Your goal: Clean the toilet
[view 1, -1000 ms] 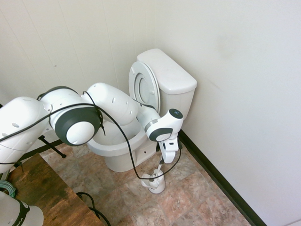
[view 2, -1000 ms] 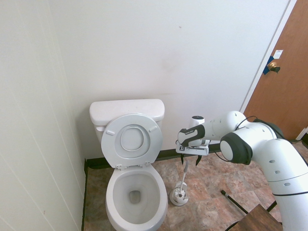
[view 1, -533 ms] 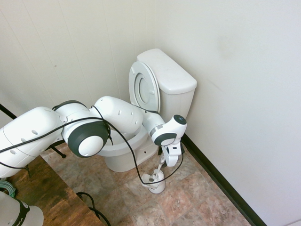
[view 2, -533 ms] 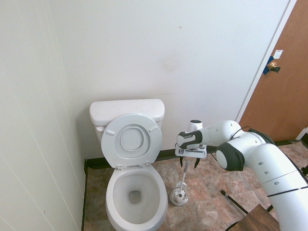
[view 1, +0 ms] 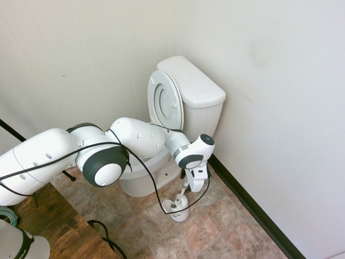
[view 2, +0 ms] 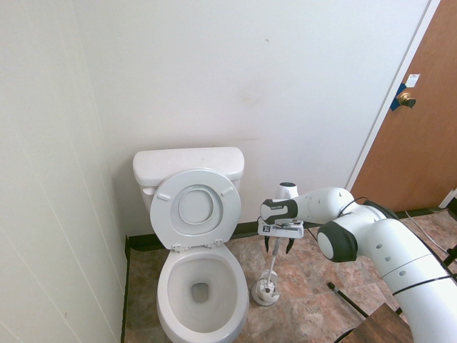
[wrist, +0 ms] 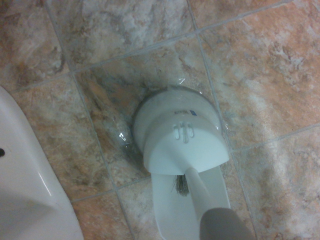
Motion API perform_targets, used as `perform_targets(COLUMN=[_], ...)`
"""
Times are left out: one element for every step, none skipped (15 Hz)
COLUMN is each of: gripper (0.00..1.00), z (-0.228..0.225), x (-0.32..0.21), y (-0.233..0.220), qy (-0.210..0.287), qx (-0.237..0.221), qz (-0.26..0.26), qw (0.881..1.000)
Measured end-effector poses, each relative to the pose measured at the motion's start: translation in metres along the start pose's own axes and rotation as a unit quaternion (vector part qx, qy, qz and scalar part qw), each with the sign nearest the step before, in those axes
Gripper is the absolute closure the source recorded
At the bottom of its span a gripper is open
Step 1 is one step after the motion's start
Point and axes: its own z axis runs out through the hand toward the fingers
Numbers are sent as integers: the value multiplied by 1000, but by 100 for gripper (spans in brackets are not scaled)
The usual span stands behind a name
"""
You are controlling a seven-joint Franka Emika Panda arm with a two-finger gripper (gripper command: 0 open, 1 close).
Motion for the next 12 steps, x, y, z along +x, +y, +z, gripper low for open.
perform_targets(gripper=[100,100,100,100,100,100,100,100,100,100,100,100], z=[1,1,-1,-5,-7,-7,-7,-7,-7,-8,-8,-9], x=[1,1,2,2,1,1,1,1,1,2,2,3], y=[-1,-1,-3,-4,-5,-6,-6,-6,-6,-6,-5,-5], qy=[0,0,0,0,0,-1,-1,-1,-1,-1,-1,-1], qx=[0,1,1,2,3,3,3,3,3,3,3,4], qz=[0,0,-1,-1,-2,-2,-2,-2,-2,-2,-2,-2], qw=[1000,1000,1000,1000,1000,1000,1000,1000,1000,1000,1000,1000])
